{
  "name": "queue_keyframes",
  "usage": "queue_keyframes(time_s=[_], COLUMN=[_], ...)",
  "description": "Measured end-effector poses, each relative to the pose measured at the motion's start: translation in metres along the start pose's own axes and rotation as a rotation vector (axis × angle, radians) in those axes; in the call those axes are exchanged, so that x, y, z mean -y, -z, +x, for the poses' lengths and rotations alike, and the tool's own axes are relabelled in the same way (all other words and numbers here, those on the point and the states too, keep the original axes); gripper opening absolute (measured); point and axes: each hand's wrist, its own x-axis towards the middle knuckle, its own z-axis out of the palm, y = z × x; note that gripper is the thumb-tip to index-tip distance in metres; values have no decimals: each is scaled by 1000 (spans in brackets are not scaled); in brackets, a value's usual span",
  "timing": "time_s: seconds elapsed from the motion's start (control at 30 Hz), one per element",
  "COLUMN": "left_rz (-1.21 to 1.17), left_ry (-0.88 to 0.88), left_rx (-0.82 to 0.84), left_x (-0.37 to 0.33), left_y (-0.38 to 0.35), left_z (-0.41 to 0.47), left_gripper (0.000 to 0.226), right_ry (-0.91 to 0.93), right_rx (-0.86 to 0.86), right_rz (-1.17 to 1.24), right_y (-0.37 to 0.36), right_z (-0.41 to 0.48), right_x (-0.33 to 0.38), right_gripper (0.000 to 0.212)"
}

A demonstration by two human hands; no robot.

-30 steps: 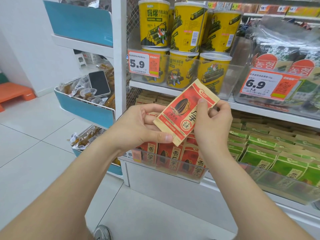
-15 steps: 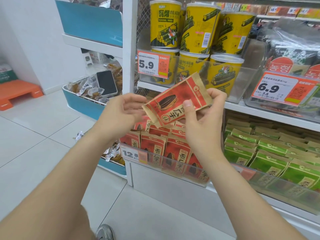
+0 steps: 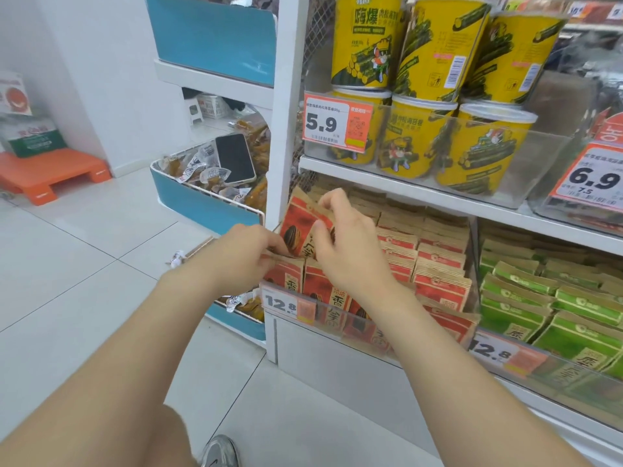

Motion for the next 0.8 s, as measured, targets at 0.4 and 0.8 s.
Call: queue_keyframes(time_s=[0.4, 0.8], left_rz=[-26, 98], left_ry=[24, -34], left_rx=[-186, -35], left_x=[6, -5], left_y=[1, -6], left_z=[5, 11], left_gripper=[27, 26], right_ry=[-176, -201], right_rx=[458, 88], right_rz=[-468, -375], right_y=[-19, -16], right_z=[27, 58], right_x=[6, -10], right_gripper=[40, 36])
